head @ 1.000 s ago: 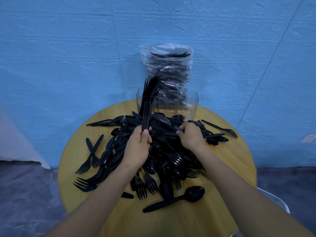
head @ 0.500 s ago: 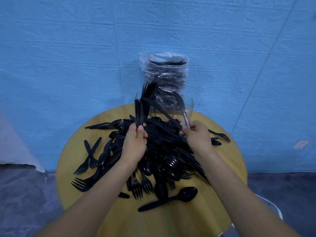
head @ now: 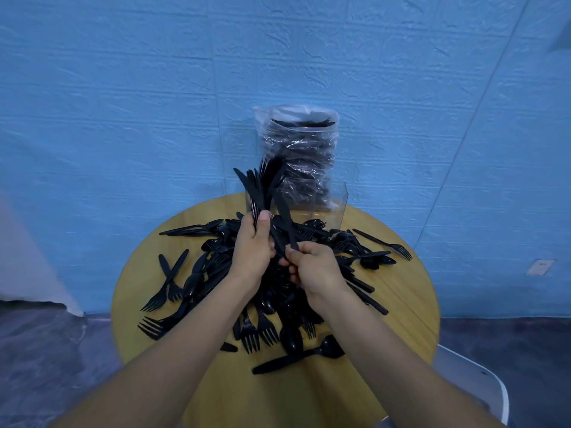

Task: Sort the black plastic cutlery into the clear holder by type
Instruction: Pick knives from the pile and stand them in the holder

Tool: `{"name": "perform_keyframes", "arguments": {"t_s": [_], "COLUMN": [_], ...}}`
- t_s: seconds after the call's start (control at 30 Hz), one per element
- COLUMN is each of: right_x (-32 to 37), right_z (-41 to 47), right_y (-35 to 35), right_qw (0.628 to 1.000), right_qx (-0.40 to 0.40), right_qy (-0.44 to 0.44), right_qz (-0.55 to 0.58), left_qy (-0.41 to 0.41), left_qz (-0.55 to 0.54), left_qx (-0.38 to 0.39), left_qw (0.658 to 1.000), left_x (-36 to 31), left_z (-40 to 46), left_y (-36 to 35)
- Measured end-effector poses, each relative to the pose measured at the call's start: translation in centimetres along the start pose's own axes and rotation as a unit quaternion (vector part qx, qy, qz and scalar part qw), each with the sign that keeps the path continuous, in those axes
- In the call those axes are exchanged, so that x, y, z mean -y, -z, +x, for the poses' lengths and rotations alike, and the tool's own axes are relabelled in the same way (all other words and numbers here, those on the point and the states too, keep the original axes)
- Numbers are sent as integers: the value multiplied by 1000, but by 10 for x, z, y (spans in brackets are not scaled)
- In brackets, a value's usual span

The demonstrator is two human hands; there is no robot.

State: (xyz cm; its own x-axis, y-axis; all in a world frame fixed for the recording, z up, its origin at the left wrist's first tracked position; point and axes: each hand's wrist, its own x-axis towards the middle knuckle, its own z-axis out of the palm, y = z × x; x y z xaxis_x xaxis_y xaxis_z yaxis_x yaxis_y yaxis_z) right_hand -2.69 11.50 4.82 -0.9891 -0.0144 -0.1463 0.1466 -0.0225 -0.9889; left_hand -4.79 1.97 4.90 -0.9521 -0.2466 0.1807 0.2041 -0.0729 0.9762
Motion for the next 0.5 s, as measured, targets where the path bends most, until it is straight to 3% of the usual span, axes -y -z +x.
{"name": "perform_keyframes", "arguments": {"t_s": [0.2, 0.4, 0.5], "right_x": [0, 2, 2], "right_z": [-3, 1, 1], "right_y": [-3, -6, -15], "right_qw": [998, 985, 972], "right_qx": [50, -44, -19], "right_qy": [9, 129, 174], "right_qz": [-40, -107, -159], "left_qy": [-2, 1, 15], "left_qz": [-17, 12, 0], "left_qx": [-2, -15, 0], "left_qw": [1000, 1000, 1000], "left_x": [-8, -4, -4], "left_z": [2, 6, 2], "left_y": [8, 15, 14]}}
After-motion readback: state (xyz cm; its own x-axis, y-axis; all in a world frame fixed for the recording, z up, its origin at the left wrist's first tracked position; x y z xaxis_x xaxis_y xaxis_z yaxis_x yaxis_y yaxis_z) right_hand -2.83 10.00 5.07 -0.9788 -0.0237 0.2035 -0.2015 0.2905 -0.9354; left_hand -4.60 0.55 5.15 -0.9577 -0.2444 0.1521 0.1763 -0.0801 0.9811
